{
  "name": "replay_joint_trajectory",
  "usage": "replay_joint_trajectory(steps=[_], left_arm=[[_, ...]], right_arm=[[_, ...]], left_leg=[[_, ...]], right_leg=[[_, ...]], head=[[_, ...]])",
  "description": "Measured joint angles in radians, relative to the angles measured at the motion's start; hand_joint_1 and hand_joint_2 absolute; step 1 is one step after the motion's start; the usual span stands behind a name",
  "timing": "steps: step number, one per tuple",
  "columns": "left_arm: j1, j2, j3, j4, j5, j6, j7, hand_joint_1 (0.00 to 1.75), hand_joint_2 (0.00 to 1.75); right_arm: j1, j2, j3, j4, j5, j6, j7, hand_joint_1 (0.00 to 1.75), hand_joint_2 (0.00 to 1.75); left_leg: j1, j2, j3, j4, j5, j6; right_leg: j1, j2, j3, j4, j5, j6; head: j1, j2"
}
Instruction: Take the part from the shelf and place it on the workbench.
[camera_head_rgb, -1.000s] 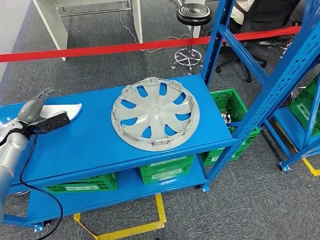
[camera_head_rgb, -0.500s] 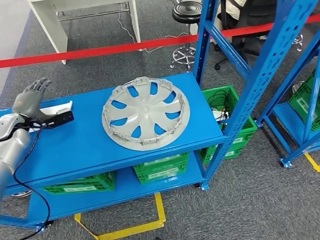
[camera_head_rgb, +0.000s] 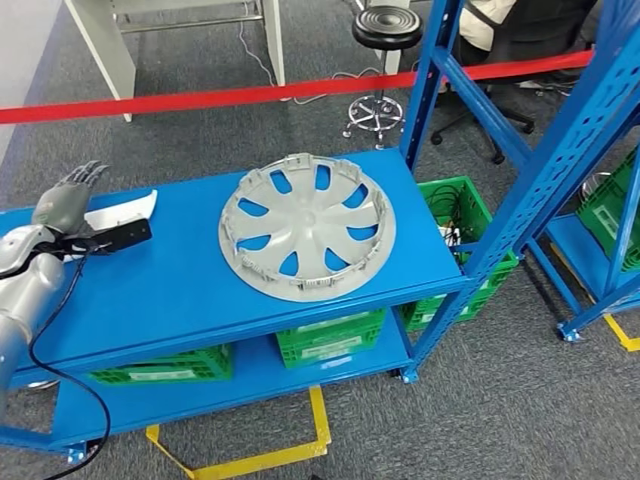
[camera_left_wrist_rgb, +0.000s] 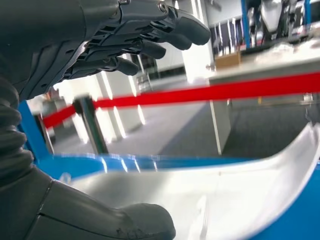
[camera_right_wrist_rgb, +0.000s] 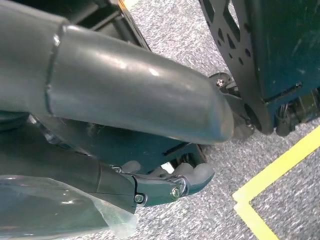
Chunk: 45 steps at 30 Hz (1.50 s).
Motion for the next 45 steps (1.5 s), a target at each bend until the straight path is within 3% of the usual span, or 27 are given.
replay_joint_trajectory(steps=[2,3,4,5,7,9,12,14,17,18,19,20,22,24,27,29,32,33,34,35,38,39,41,43,45], left_arm=[[0.002,-0.007,0.004,0.007,0.017,-0.026,0.011,0.0,1.75],[0.004,-0.011,0.006,0.012,0.022,-0.036,0.017,0.0,1.75],[0.006,-0.015,0.008,0.016,0.024,-0.046,0.025,0.0,1.75],[0.008,-0.018,0.009,0.02,0.024,-0.054,0.033,0.0,1.75],[0.01,-0.023,0.01,0.026,0.016,-0.065,0.05,0.0,1.75],[0.011,-0.026,0.01,0.032,0.005,-0.076,0.063,0.0,1.75],[0.016,-0.031,0.01,0.042,-0.002,-0.088,0.076,0.0,1.75],[0.018,-0.033,0.01,0.046,-0.006,-0.088,0.083,0.0,1.75],[0.025,-0.035,0.01,0.054,-0.011,-0.088,0.099,0.0,1.75],[0.031,-0.035,0.009,0.056,-0.013,-0.088,0.103,0.0,1.75],[0.036,-0.036,0.009,0.058,-0.015,-0.088,0.106,0.0,1.75],[0.039,-0.037,0.009,0.058,-0.016,-0.088,0.108,0.0,1.75],[0.038,-0.037,0.009,0.058,-0.017,-0.088,0.109,0.0,1.75],[0.035,-0.038,0.009,0.059,-0.023,-0.084,0.116,0.0,1.75],[0.033,-0.039,-0.001,0.06,-0.088,-0.048,0.19,0.0,1.75],[0.024,-0.04,-0.033,0.062,-0.198,-0.011,0.303,0.0,1.75],[0.003,-0.041,-0.104,0.074,-0.331,0.007,0.446,0.0,1.75],[0.0,-0.041,-0.121,0.079,-0.35,0.004,0.475,0.0,1.75],[-0.003,-0.041,-0.135,0.085,-0.365,-0.002,0.5,0.0,1.75],[-0.005,-0.04,-0.145,0.09,-0.378,-0.011,0.524,0.0,1.75],[-0.015,-0.032,-0.163,0.101,-0.396,-0.053,0.581,0.0,1.75],[-0.019,-0.027,-0.165,0.104,-0.397,-0.062,0.593,0.0,1.75],[-0.023,-0.016,-0.167,0.11,-0.398,-0.074,0.609,0.0,1.75],[-0.024,-0.006,-0.169,0.115,-0.399,-0.084,0.617,0.87,1.75],[-0.025,0.004,-0.17,0.12,-0.395,-0.1,0.622,1.75,1.75]], right_arm=[[0.0,0.0,-0.002,0.0,0.002,0.0,0.0,0.0,0.0],[0.0,0.0,-0.003,0.0,0.002,0.0,0.0,0.0,0.0],[0.0,0.0,-0.004,0.0,0.003,0.0,0.001,0.0,0.0],[0.0,0.0,-0.004,0.0,0.003,0.0,0.002,0.0,0.0],[-0.001,0.0,-0.005,0.0,0.005,0.001,0.005,0.0,0.0],[0.0,0.0,-0.006,0.0,0.008,0.002,0.008,0.0,0.0],[-0.001,0.0,-0.007,0.0,0.01,0.003,0.012,0.0,0.0],[-0.001,0.0,-0.008,0.0,0.012,0.003,0.013,0.0,0.0],[-0.001,0.0,-0.01,0.0,0.014,0.003,0.014,0.0,0.0],[-0.001,0.0,-0.01,0.0,0.015,0.004,0.015,0.0,0.0],[-0.001,0.0,-0.011,0.0,0.015,0.004,0.015,0.0,0.0],[-0.001,0.0,-0.012,0.0,0.015,0.004,0.015,0.0,0.0],[-0.001,0.0,-0.014,0.0,0.016,0.004,0.015,0.0,0.0],[0.0,0.0,-0.015,0.0,0.018,0.004,0.015,0.0,0.0],[0.0,0.0,-0.017,0.0,0.022,0.001,0.015,0.0,0.0],[-0.001,0.0,-0.018,0.0,0.027,-0.003,0.016,0.0,0.0],[-0.001,0.0,-0.019,0.0,0.033,-0.008,0.018,0.0,0.0],[-0.001,0.0,-0.02,0.0,0.034,-0.009,0.018,0.0,0.0],[-0.001,0.0,-0.02,0.0,0.037,-0.01,0.018,0.0,0.0],[-0.001,0.0,-0.02,0.0,0.039,-0.011,0.017,0.0,0.0],[-0.002,0.0,-0.022,0.0,0.048,-0.011,0.015,0.0,0.0],[-0.002,0.0,-0.022,0.0,0.05,-0.011,0.013,0.0,0.0],[-0.001,0.0,-0.023,0.0,0.053,-0.011,0.011,0.0,0.0],[-0.002,0.001,-0.024,0.0,0.054,-0.011,0.01,0.0,0.0],[-0.002,0.001,-0.025,0.0,0.055,-0.011,0.008,0.0,0.0]], left_leg=[[-0.001,0.0,0.0,0.001,-0.001,0.004],[-0.001,0.0,0.0,0.001,-0.001,0.004],[-0.001,-0.001,0.0,0.002,-0.001,0.004],[-0.001,-0.001,0.0,0.003,-0.002,0.004],[-0.002,-0.002,0.0,0.005,-0.004,0.0],[-0.005,-0.003,-0.004,0.008,-0.004,-0.008],[-0.004,-0.002,-0.005,0.008,-0.003,-0.023],[-0.002,-0.002,-0.02,0.046,-0.032,-0.032],[-0.001,-0.001,-0.101,0.233,-0.122,-0.042],[-0.001,-0.001,-0.123,0.282,-0.135,-0.043],[-0.001,-0.001,-0.129,0.295,-0.13,-0.043],[-0.001,-0.001,-0.116,0.265,-0.104,-0.042],[-0.002,-0.001,-0.053,0.131,-0.034,-0.035],[-0.005,-0.002,-0.007,0.028,-0.002,-0.029],[-0.007,-0.002,-0.002,0.006,-0.004,-0.018],[-0.003,-0.001,-0.001,0.001,0.0,-0.006],[-0.001,-0.001,-0.001,-0.001,0.002,0.005],[-0.001,-0.001,-0.001,-0.001,0.002,0.005],[-0.001,-0.001,0.0,0.0,0.001,0.005],[-0.001,-0.001,0.0,0.001,0.001,0.004],[-0.002,-0.001,-0.001,0.008,-0.004,-0.003],[-0.004,-0.002,-0.003,0.01,-0.005,-0.008],[-0.006,-0.002,-0.005,0.01,-0.004,-0.017],[-0.003,-0.001,-0.005,0.013,-0.009,-0.027],[-0.002,-0.001,-0.027,0.069,-0.048,-0.036]], right_leg=[[-0.002,-0.001,-0.061,0.129,-0.05,0.004],[-0.003,-0.001,-0.078,0.165,-0.055,0.005],[-0.003,-0.001,-0.078,0.162,-0.041,0.005],[-0.003,-0.001,-0.059,0.121,-0.012,0.004],[-0.003,-0.002,0.008,-0.012,0.048,-0.001],[-0.002,-0.001,0.05,-0.093,0.066,-0.006],[-0.003,0.003,0.056,-0.105,0.066,-0.017],[-0.006,0.002,0.059,-0.11,0.07,-0.028],[-0.007,0.002,0.061,-0.111,0.07,-0.036],[-0.007,0.002,0.062,-0.111,0.069,-0.037],[-0.006,0.002,0.063,-0.111,0.069,-0.037],[-0.006,0.003,0.064,-0.111,0.069,-0.037],[-0.005,0.003,0.068,-0.11,0.066,-0.035],[-0.001,0.003,0.065,-0.108,0.065,-0.029],[0.001,0.003,0.058,-0.109,0.064,-0.017],[0.001,0.002,0.041,-0.077,0.039,-0.007],[-0.003,0.0,-0.044,0.101,-0.044,0.004],[-0.004,0.0,-0.072,0.154,-0.058,0.006],[-0.005,0.0,-0.084,0.174,-0.053,0.008],[-0.005,-0.001,-0.077,0.155,-0.031,0.008],[-0.007,-0.002,0.011,-0.035,0.059,0.004],[-0.008,-0.001,0.033,-0.077,0.069,0.001],[-0.005,0.002,0.049,-0.099,0.067,-0.006],[-0.007,0.002,0.05,-0.101,0.07,-0.017],[-0.01,0.001,0.053,-0.106,0.073,-0.029]], head=[[0.001,0.0],[0.001,0.0],[0.002,0.0],[0.002,0.0],[0.002,0.0],[0.0,0.0],[0.0,0.0],[-0.002,0.0],[-0.004,0.0],[-0.004,0.0],[-0.004,0.0],[-0.004,0.0],[-0.003,0.0],[-0.003,0.0],[-0.002,0.0],[0.0,0.0],[0.004,0.0],[0.004,0.0],[0.005,0.0],[0.005,0.0],[0.005,0.0],[0.004,0.0],[0.004,0.0],[0.003,0.0],[0.001,0.0]])
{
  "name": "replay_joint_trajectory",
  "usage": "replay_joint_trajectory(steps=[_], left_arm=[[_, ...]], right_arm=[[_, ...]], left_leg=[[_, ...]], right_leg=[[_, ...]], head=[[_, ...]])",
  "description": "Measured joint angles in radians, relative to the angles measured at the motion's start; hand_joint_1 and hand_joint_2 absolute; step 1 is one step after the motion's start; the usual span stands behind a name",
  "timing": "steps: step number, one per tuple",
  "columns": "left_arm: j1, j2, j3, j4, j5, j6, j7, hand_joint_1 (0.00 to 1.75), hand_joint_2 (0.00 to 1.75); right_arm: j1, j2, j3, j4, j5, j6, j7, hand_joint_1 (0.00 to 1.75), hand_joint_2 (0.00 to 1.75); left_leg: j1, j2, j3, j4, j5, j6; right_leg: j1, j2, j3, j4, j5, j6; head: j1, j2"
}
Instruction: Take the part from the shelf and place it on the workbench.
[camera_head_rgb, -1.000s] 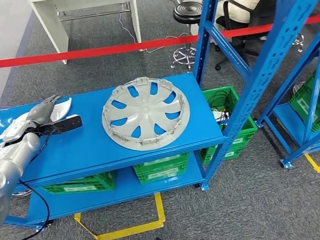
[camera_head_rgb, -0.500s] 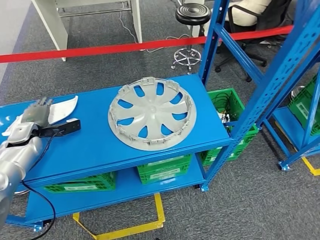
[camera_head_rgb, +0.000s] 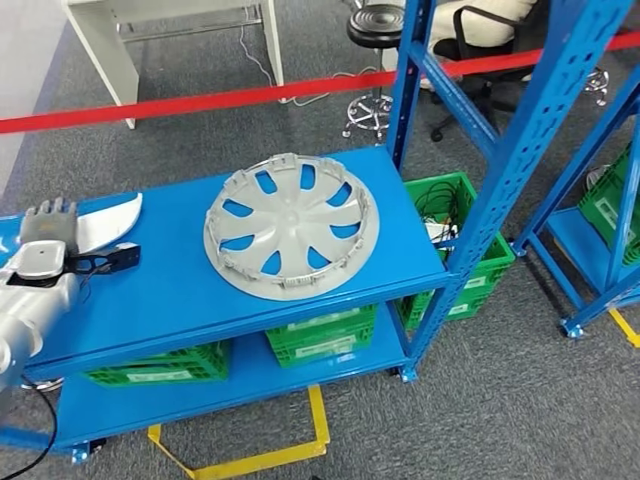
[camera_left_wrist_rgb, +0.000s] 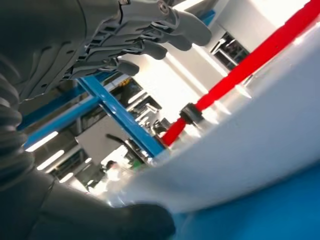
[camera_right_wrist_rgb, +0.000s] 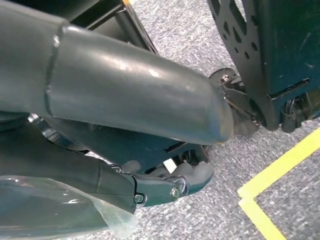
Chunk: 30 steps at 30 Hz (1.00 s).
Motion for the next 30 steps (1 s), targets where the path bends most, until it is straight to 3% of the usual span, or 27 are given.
replay_joint_trajectory(steps=[2,4,5,6,8,9,10,14,16,18,19,20,21,23,25,28,30], left_arm=[[0.001,0.009,0.001,0.007,0.012,-0.03,0.001,1.75,1.75],[0.009,0.015,0.006,0.014,0.034,-0.062,-0.007,1.75,1.75],[0.014,0.017,0.013,0.017,0.047,-0.074,-0.012,1.75,1.75],[0.018,0.02,0.022,0.019,0.06,-0.081,-0.016,1.75,1.75],[0.02,0.026,0.044,0.021,0.079,-0.085,-0.023,1.75,1.75],[0.02,0.029,0.053,0.021,0.085,-0.085,-0.027,1.75,1.75],[0.022,0.031,0.062,0.021,0.09,-0.084,-0.03,1.75,1.75],[0.03,0.035,0.09,0.022,0.103,-0.077,-0.038,1.75,1.75],[0.028,0.036,0.1,0.022,0.102,-0.067,-0.043,1.75,1.75],[0.029,0.036,0.107,0.022,0.099,-0.054,-0.046,1.75,1.75],[0.029,0.036,0.11,0.022,0.097,-0.049,-0.046,1.75,1.75],[0.029,0.036,0.113,0.022,0.097,-0.046,-0.046,1.75,1.75],[0.029,0.036,0.115,0.022,0.097,-0.045,-0.046,1.75,1.75],[0.029,0.036,0.121,0.022,0.096,-0.044,-0.046,1.75,1.75],[0.03,0.037,0.124,0.022,0.091,-0.035,-0.047,1.75,1.75],[0.039,0.038,0.125,0.021,0.082,0.025,-0.072,1.75,1.75],[0.048,0.037,0.129,0.019,0.096,0.131,-0.137,1.75,1.75]], right_arm=[[0.0,0.0,-0.002,0.0,0.001,0.0,-0.002,0.0,0.0],[0.001,0.0,-0.004,0.0,0.004,0.0,-0.005,0.0,0.0],[0.001,0.0,-0.004,0.0,0.006,0.0,-0.006,0.0,0.0],[0.001,0.0,-0.005,0.0,0.008,0.0,-0.008,0.0,0.0],[0.001,0.0,-0.006,0.0,0.01,0.0,-0.01,0.0,0.0],[0.001,0.0,-0.007,0.0,0.011,0.0,-0.01,0.0,0.0],[0.001,0.0,-0.007,0.0,0.011,0.0,-0.011,0.0,0.0],[0.001,0.0,-0.009,0.0,0.013,-0.001,-0.012,0.0,0.0],[0.001,0.0,-0.009,0.0,0.014,-0.001,-0.012,0.0,0.0],[0.001,0.0,-0.01,0.0,0.016,-0.002,-0.014,0.0,0.0],[0.001,0.0,-0.01,0.0,0.016,-0.002,-0.014,0.0,0.0],[0.001,0.0,-0.01,0.0,0.017,-0.003,-0.014,0.0,0.0],[0.001,0.0,-0.01,0.0,0.017,-0.003,-0.014,0.0,0.0],[0.0,0.0,-0.011,0.0,0.017,-0.003,-0.014,0.0,0.0],[0.001,0.0,-0.011,0.0,0.018,-0.004,-0.014,0.0,0.0],[0.0,0.0,-0.012,0.0,0.018,-0.007,-0.014,0.0,0.0],[0.0,0.0,-0.013,0.0,0.019,-0.011,-0.014,0.0,0.0]], left_leg=[[0.001,0.0,-0.053,0.127,-0.064,-0.006],[0.001,0.0,-0.095,0.22,-0.092,-0.009],[0.001,0.0,-0.092,0.216,-0.078,-0.008],[0.002,0.0,-0.073,0.172,-0.047,-0.007],[0.001,0.0,-0.01,0.036,0.019,-0.004],[0.0,0.0,0.013,-0.017,0.036,-0.001],[-0.002,0.0,0.025,-0.046,0.041,0.001],[0.0,-0.001,0.029,-0.062,0.04,0.022],[0.003,0.0,0.031,-0.065,0.042,0.033],[0.002,0.001,0.03,-0.064,0.041,0.038],[0.001,0.001,0.031,-0.064,0.041,0.039],[0.001,0.001,0.031,-0.064,0.041,0.039],[0.001,0.0,0.032,-0.064,0.04,0.039],[-0.001,-0.001,0.033,-0.063,0.039,0.036],[-0.003,-0.001,0.029,-0.06,0.039,0.029],[-0.002,-0.001,0.025,-0.061,0.041,0.014],[0.0,0.0,0.014,-0.031,0.018,0.004]], right_leg=[[0.0,0.0,0.001,0.0,0.0,-0.005],[0.0,0.0,0.002,0.0,-0.001,-0.006],[0.0,0.0,0.003,0.0,-0.001,-0.006],[0.0,0.0,0.004,0.0,-0.002,-0.006],[0.003,0.001,0.005,0.002,-0.004,-0.002],[0.005,0.001,0.003,0.003,-0.005,0.0],[0.007,0.001,0.0,0.004,-0.004,0.004],[0.009,0.0,-0.01,0.016,-0.019,0.02],[0.007,-0.001,-0.051,0.1,-0.068,0.028],[0.007,-0.002,-0.114,0.233,-0.123,0.032],[0.006,-0.002,-0.134,0.276,-0.132,0.032],[0.006,-0.002,-0.137,0.282,-0.123,0.031],[0.006,-0.003,-0.12,0.246,-0.096,0.03],[0.007,-0.003,-0.052,0.11,-0.034,0.023],[0.008,-0.001,-0.003,0.018,-0.011,0.019],[0.009,0.002,0.006,0.001,-0.009,0.01],[0.006,0.002,0.008,-0.004,-0.005,0.0]], head=[[-0.002,0.0],[-0.002,0.0],[-0.002,0.0],[-0.002,0.0],[-0.002,0.0],[-0.002,0.0],[-0.002,0.0],[0.0,0.0],[0.003,0.0],[0.005,0.0],[0.004,0.0],[0.005,0.0],[0.005,0.0],[0.005,0.0],[0.004,0.0],[0.003,0.0],[0.0,0.0]])
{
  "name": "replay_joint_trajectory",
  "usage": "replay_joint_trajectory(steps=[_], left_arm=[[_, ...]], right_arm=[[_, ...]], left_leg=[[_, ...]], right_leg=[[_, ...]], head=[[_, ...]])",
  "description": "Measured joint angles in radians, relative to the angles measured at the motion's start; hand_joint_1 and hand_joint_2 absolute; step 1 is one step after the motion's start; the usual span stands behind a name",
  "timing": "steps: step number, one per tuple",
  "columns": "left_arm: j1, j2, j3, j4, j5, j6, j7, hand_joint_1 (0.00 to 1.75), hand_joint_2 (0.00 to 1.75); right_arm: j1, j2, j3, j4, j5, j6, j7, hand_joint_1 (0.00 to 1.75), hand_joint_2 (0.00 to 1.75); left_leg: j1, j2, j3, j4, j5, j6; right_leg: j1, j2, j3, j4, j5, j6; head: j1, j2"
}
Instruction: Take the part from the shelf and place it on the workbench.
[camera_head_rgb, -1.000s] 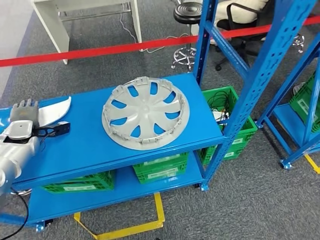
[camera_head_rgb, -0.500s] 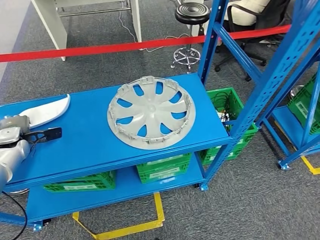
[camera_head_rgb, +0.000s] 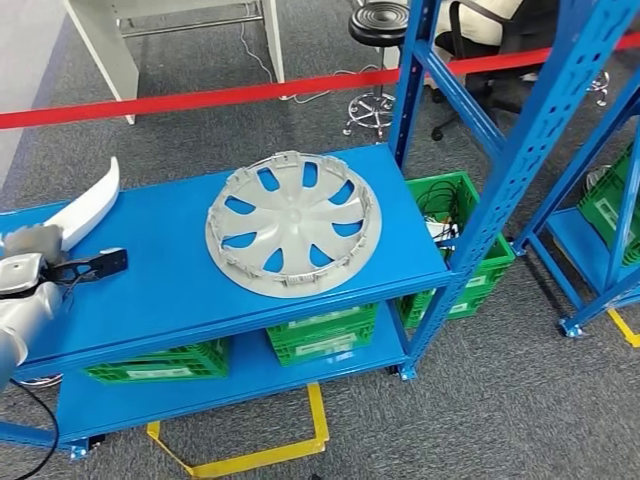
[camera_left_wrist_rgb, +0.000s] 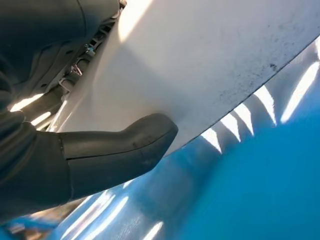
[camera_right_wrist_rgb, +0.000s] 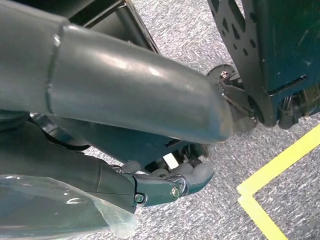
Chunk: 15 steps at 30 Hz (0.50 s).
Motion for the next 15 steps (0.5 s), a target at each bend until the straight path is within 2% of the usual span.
replay_joint_trajectory(steps=[1,3,4,5,6,8,9,10,11,13,15], left_arm=[[0.008,-0.001,0.007,-0.004,0.018,0.076,-0.05,1.75,1.75],[0.045,-0.018,0.039,-0.036,0.074,0.26,-0.195,1.75,1.75],[0.077,-0.036,0.07,-0.077,0.108,0.335,-0.29,1.75,1.75],[0.116,-0.066,0.114,-0.135,0.142,0.389,-0.399,1.75,1.75],[0.156,-0.102,0.168,-0.204,0.18,0.416,-0.513,1.75,1.75],[0.245,-0.192,0.273,-0.369,0.31,0.43,-0.71,1.75,1.75],[0.3,-0.237,0.304,-0.467,0.415,0.432,-0.772,1.75,1.75],[0.359,-0.279,0.311,-0.575,0.529,0.435,-0.807,1.75,1.75],[0.42,-0.315,0.296,-0.688,0.638,0.437,-0.821,1.75,1.75],[0.527,-0.373,0.224,-0.891,0.766,0.427,-0.817,1.75,1.75],[0.605,-0.42,0.134,-1.057,0.837,0.398,-0.818,1.75,1.75]], right_arm=[[0.0,0.0,-0.001,0.0,0.0,-0.001,0.0,0.0,0.0],[0.0,0.0,-0.003,0.0,0.0,0.002,0.001,0.0,0.0],[0.001,0.0,-0.005,0.0,0.001,0.005,0.002,0.0,0.0],[0.001,0.0,-0.007,0.0,0.001,0.01,0.002,0.0,0.0],[0.0,0.0,-0.009,0.0,0.003,0.013,0.003,0.0,0.0],[-0.001,0.0,-0.011,0.0,0.013,0.015,0.011,0.0,0.0],[-0.001,0.0,-0.012,0.0,0.021,0.015,0.02,0.0,0.0],[-0.002,0.0,-0.012,0.0,0.028,0.012,0.031,0.0,0.0],[-0.003,-0.001,-0.013,0.0,0.033,0.008,0.044,0.0,0.0],[-0.002,-0.002,-0.016,0.0,0.03,-0.008,0.065,0.0,0.0],[-0.002,-0.006,-0.024,0.0,0.016,-0.032,0.075,0.0,0.0]], left_leg=[[0.001,0.0,-0.017,0.041,-0.026,-0.005],[0.001,0.0,-0.072,0.171,-0.087,-0.011],[0.002,0.0,-0.096,0.224,-0.103,-0.012],[0.003,0.0,-0.106,0.248,-0.103,-0.013],[0.004,0.0,-0.099,0.231,-0.082,-0.012],[0.008,0.001,-0.044,0.113,-0.015,-0.009],[0.008,0.0,-0.014,0.051,0.007,-0.007],[0.007,0.001,0.007,0.008,0.016,-0.004],[0.005,0.001,0.018,-0.013,0.013,0.0],[0.003,0.0,0.021,-0.02,0.006,0.013],[0.005,-0.004,0.023,-0.025,0.008,0.029]], right_leg=[[-0.002,0.0,0.001,-0.002,0.001,-0.004],[-0.002,0.0,0.003,-0.001,0.0,-0.007],[-0.002,0.001,0.004,-0.001,-0.001,-0.008],[-0.002,0.001,0.006,-0.001,-0.002,-0.008],[-0.003,0.001,0.009,-0.001,-0.004,-0.007],[-0.004,0.002,0.014,0.0,-0.008,-0.002],[-0.003,0.007,0.015,0.002,-0.01,0.001],[-0.002,0.013,0.014,0.003,-0.011,0.006],[-0.001,0.019,0.012,0.003,-0.011,0.011],[-0.001,0.024,0.01,0.001,-0.012,0.023],[-0.003,0.014,0.001,0.019,-0.034,0.035]], head=[[-0.002,0.0],[-0.005,0.0],[-0.005,0.0],[-0.006,0.0],[-0.007,0.0],[-0.006,0.0],[-0.006,0.0],[-0.006,0.0],[-0.007,0.0],[-0.006,0.0],[-0.004,0.0]])
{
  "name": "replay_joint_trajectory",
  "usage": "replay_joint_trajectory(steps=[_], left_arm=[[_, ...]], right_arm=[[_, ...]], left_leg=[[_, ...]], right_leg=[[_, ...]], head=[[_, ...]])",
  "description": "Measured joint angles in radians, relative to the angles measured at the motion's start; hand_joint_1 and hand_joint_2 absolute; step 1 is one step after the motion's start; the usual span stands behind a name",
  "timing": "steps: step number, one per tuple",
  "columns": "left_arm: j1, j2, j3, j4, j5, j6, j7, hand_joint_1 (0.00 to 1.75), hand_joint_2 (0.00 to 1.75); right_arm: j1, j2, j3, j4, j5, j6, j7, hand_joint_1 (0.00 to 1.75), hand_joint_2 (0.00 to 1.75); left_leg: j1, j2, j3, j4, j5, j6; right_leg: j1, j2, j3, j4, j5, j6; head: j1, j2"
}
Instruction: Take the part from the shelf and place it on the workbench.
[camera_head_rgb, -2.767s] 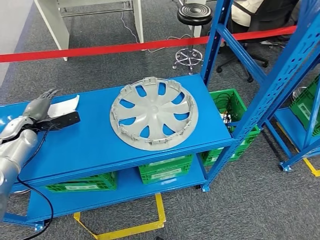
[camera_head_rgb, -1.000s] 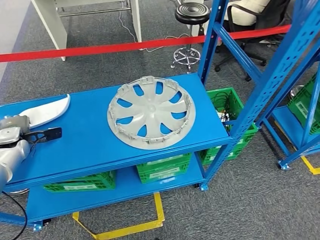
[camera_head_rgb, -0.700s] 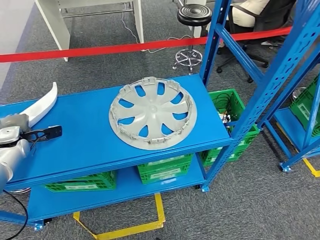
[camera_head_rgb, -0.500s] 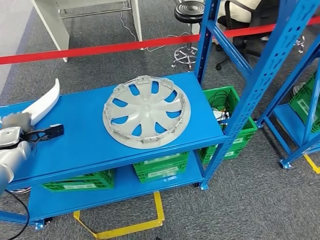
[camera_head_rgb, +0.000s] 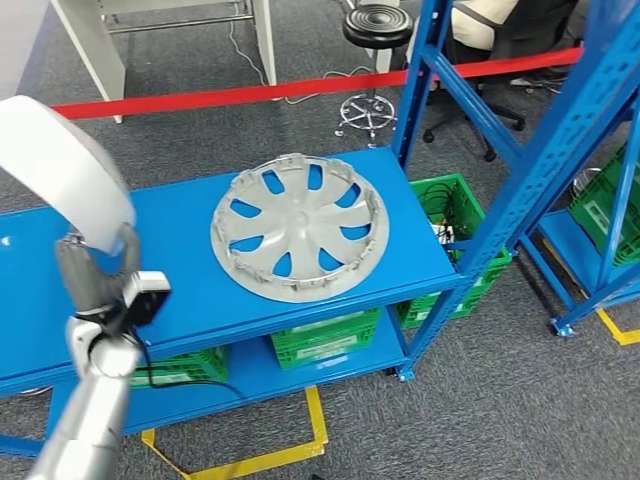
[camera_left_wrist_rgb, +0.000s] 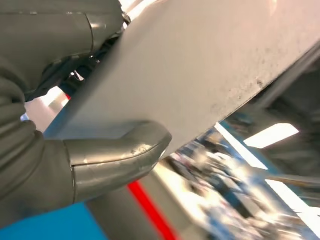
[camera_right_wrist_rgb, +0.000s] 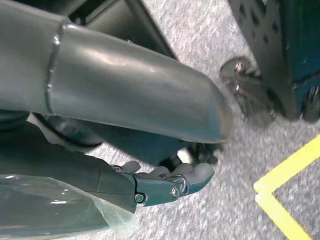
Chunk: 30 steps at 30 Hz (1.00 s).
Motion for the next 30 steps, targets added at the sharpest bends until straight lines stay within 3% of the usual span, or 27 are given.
replay_joint_trajectory(steps=[1,3,5,6,7,9,11,14,16,19,20,21,22,24,26,29,30], left_arm=[[0.031,-0.019,-0.042,-0.067,0.042,-0.019,-0.005,1.75,1.75],[0.09,-0.049,-0.116,-0.185,0.16,-0.065,-0.021,1.75,1.75],[0.147,-0.071,-0.173,-0.281,0.295,-0.105,-0.03,1.75,1.75],[0.173,-0.081,-0.198,-0.324,0.348,-0.116,-0.031,1.75,1.75],[0.196,-0.089,-0.22,-0.36,0.387,-0.123,-0.032,1.75,1.75],[0.236,-0.104,-0.265,-0.425,0.446,-0.143,-0.034,1.75,1.75],[0.273,-0.115,-0.301,-0.473,0.509,-0.188,-0.035,1.75,1.75],[0.318,-0.126,-0.334,-0.519,0.559,-0.243,-0.035,1.75,1.75],[0.33,-0.129,-0.343,-0.54,0.566,-0.249,-0.036,1.75,1.75],[0.346,-0.13,-0.349,-0.553,0.573,-0.271,-0.036,1.75,1.75],[0.354,-0.131,-0.349,-0.555,0.578,-0.298,-0.036,1.75,1.75],[0.364,-0.132,-0.349,-0.555,0.585,-0.338,-0.036,1.75,1.75],[0.372,-0.132,-0.349,-0.556,0.593,-0.385,-0.036,1.75,1.75],[0.385,-0.133,-0.349,-0.556,0.609,-0.468,-0.036,1.75,1.75],[0.396,-0.134,-0.349,-0.56,0.618,-0.526,-0.037,1.75,1.75],[0.418,-0.135,-0.35,-0.578,0.617,-0.57,-0.037,1.75,1.75],[0.422,-0.135,-0.352,-0.584,0.617,-0.577,-0.037,1.75,1.75]], right_arm=[[0.0,-0.002,-0.007,0.0,-0.008,-0.016,0.002,0.0,0.0],[0.001,-0.006,-0.024,0.0,-0.024,-0.058,0.004,0.0,0.0],[0.008,-0.009,-0.044,-0.001,-0.038,-0.105,0.004,0.0,0.0],[0.013,-0.011,-0.054,-0.001,-0.043,-0.126,0.004,0.0,0.0],[0.018,-0.012,-0.062,-0.001,-0.047,-0.143,0.002,0.0,0.0],[0.024,-0.015,-0.08,-0.002,-0.055,-0.175,-0.004,0.0,0.0],[0.028,-0.018,-0.1,-0.003,-0.068,-0.198,-0.013,0.0,0.0],[0.036,-0.025,-0.127,-0.003,-0.081,-0.211,-0.021,0.0,0.0],[0.04,-0.028,-0.138,-0.004,-0.082,-0.213,-0.022,0.0,0.0],[0.041,-0.03,-0.148,-0.004,-0.089,-0.216,-0.024,0.0,0.0],[0.042,-0.032,-0.155,-0.004,-0.096,-0.219,-0.025,0.0,0.0],[0.044,-0.034,-0.163,-0.004,-0.105,-0.225,-0.029,0.0,0.0],[0.046,-0.038,-0.173,-0.004,-0.114,-0.231,-0.033,0.0,0.0],[0.051,-0.045,-0.193,-0.004,-0.131,-0.244,-0.047,0.0,0.0],[0.058,-0.055,-0.214,-0.005,-0.143,-0.252,-0.063,0.0,0.0],[0.065,-0.068,-0.244,-0.006,-0.159,-0.253,-0.08,0.0,0.0],[0.067,-0.072,-0.253,-0.006,-0.163,-0.252,-0.084,0.0,0.0]], left_leg=[[0.001,-0.001,0.001,-0.003,0.001,0.007],[0.0,0.0,0.001,-0.003,-0.001,0.016],[-0.002,0.003,0.002,-0.002,-0.002,0.019],[-0.003,0.003,0.002,-0.002,-0.003,0.02],[-0.003,0.002,0.004,-0.002,-0.004,0.02],[-0.004,-0.002,0.005,0.001,-0.004,0.016],[-0.007,-0.005,0.004,0.005,-0.003,0.008],[-0.007,-0.006,0.001,0.009,-0.002,-0.005],[-0.006,-0.004,-0.013,0.052,-0.043,-0.014],[-0.005,-0.002,-0.067,0.229,-0.155,-0.022],[-0.005,-0.002,-0.073,0.266,-0.172,-0.022],[-0.005,-0.002,-0.062,0.27,-0.172,-0.021],[-0.005,-0.002,-0.032,0.232,-0.154,-0.018],[-0.006,-0.002,0.059,0.088,-0.108,-0.01],[-0.011,-0.002,0.112,-0.008,-0.086,-0.002],[-0.018,-0.001,0.108,-0.024,-0.069,0.014],[-0.017,0.001,0.103,-0.027,-0.058,0.021]], right_leg=[[0.0,-0.005,-0.017,0.037,-0.025,0.004],[-0.001,-0.012,-0.077,0.163,-0.089,0.009],[-0.002,-0.014,-0.12,0.254,-0.115,0.012],[-0.002,-0.015,-0.116,0.247,-0.1,0.013],[-0.003,-0.015,-0.091,0.201,-0.069,0.013],[-0.005,-0.015,-0.015,0.061,-0.011,0.01],[-0.004,-0.012,0.029,-0.015,0.006,0.008],[-0.004,-0.012,0.03,-0.019,0.01,-0.001],[-0.007,-0.017,0.027,-0.023,0.018,-0.014],[-0.005,-0.025,0.015,-0.023,0.029,-0.025],[-0.004,-0.027,0.01,-0.023,0.034,-0.026],[-0.003,-0.028,0.003,-0.022,0.039,-0.026],[-0.002,-0.029,-0.004,-0.021,0.045,-0.025],[-0.001,-0.028,-0.015,-0.02,0.056,-0.02],[0.001,-0.028,-0.021,-0.02,0.066,-0.011],[-0.004,-0.028,-0.026,-0.022,0.082,0.01],[-0.006,-0.027,-0.031,-0.017,0.073,0.016]], head=[[0.002,0.0],[0.006,0.0],[0.006,0.0],[0.006,0.0],[0.006,0.0],[0.006,0.0],[0.005,0.0],[0.004,0.0],[0.002,0.0],[-0.001,0.0],[-0.001,0.0],[-0.001,0.0],[-0.001,0.0],[-0.001,0.0],[0.0,0.0],[0.0,0.0],[0.001,0.0]])
